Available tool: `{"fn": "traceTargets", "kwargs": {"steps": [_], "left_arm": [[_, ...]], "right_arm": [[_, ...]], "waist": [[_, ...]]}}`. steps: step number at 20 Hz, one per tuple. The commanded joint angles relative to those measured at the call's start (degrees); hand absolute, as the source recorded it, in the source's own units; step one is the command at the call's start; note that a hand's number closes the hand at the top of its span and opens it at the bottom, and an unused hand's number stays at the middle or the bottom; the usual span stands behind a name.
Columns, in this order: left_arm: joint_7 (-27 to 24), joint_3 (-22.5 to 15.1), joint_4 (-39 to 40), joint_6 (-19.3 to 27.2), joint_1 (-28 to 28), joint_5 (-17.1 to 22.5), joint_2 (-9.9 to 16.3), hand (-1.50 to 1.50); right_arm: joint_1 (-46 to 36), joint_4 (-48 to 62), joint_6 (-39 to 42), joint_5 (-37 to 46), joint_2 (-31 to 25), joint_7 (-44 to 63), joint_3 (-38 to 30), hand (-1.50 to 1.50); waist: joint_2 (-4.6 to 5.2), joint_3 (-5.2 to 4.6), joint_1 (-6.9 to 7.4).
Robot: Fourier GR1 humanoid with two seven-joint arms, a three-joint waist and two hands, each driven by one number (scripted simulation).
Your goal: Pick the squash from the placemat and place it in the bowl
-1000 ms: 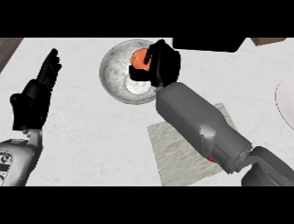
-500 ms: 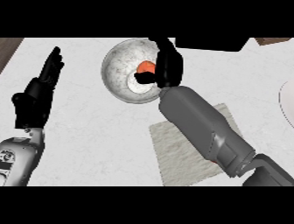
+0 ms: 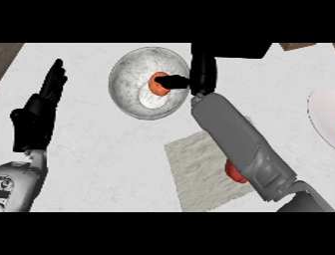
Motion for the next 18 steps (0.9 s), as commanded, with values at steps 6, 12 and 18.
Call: {"fn": "traceTargets", "kwargs": {"steps": [6,12,18], "left_arm": [[1.2,2.5,-0.1,-0.2,1.1,-0.9,0.7,0.0],[-1.9,2.2,-1.0,-0.3,4.3,-2.3,-1.6,0.0],[1.1,4.3,-1.3,-3.0,3.2,-1.8,-1.4,0.0]], "right_arm": [[13.8,-11.5,13.5,-7.7,-3.1,-16.0,-7.5,-1.5],[24.4,-22.9,18.7,-5.4,-4.3,-13.7,-3.6,-1.5],[34.3,-37.6,18.5,-0.6,-5.7,-9.2,-0.4,-1.5]], "waist": [[-1.19,-0.05,-3.34],[-1.28,-0.1,-3.26],[-1.3,-0.11,-3.28]]}}
